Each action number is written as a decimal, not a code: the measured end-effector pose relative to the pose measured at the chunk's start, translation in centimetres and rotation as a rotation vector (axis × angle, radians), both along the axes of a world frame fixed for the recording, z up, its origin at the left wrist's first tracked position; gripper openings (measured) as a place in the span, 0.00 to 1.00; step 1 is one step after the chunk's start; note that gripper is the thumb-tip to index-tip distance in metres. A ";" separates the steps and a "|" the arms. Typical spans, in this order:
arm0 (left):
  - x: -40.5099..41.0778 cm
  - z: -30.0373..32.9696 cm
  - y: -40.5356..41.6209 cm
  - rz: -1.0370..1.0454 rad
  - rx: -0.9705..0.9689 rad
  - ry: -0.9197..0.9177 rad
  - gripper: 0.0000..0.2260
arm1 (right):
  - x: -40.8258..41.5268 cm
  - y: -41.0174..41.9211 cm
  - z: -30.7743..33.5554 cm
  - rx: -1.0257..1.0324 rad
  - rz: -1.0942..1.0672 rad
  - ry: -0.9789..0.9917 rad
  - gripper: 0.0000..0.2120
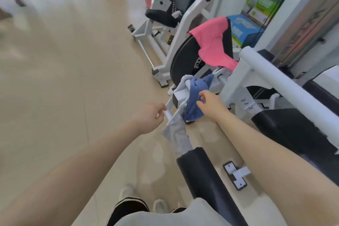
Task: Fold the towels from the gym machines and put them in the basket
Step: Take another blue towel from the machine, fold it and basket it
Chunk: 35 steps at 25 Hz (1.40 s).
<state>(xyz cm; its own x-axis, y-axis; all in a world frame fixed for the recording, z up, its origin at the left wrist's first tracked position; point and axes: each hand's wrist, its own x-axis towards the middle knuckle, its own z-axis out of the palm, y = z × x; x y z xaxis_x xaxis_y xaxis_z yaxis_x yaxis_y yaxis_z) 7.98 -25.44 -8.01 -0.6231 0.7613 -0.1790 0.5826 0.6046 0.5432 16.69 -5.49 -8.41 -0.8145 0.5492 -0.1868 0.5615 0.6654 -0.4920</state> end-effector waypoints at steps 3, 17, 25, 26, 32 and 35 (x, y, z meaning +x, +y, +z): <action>-5.8 -1.1 4.1 -0.232 -0.041 0.038 0.15 | -4.3 2.1 -0.7 0.060 -0.100 -0.012 0.19; -22.1 -7.2 19.5 -0.940 -0.300 0.212 0.31 | -15.4 6.3 -7.7 -0.129 -0.602 -0.284 0.37; -23.1 -7.5 20.6 -1.005 -0.312 0.260 0.29 | -15.8 5.7 -7.4 0.003 -0.592 -0.380 0.11; -23.0 -7.4 20.5 -0.994 -0.312 0.238 0.29 | -15.1 5.3 -7.0 -0.037 -0.623 -0.285 0.14; -22.5 -6.7 19.6 -1.010 -0.347 0.226 0.29 | -10.4 2.5 0.3 -0.813 -1.131 1.045 0.10; -22.4 -5.3 20.2 -0.792 -0.140 -0.201 0.26 | -7.9 -0.4 3.7 -1.095 -0.996 1.348 0.19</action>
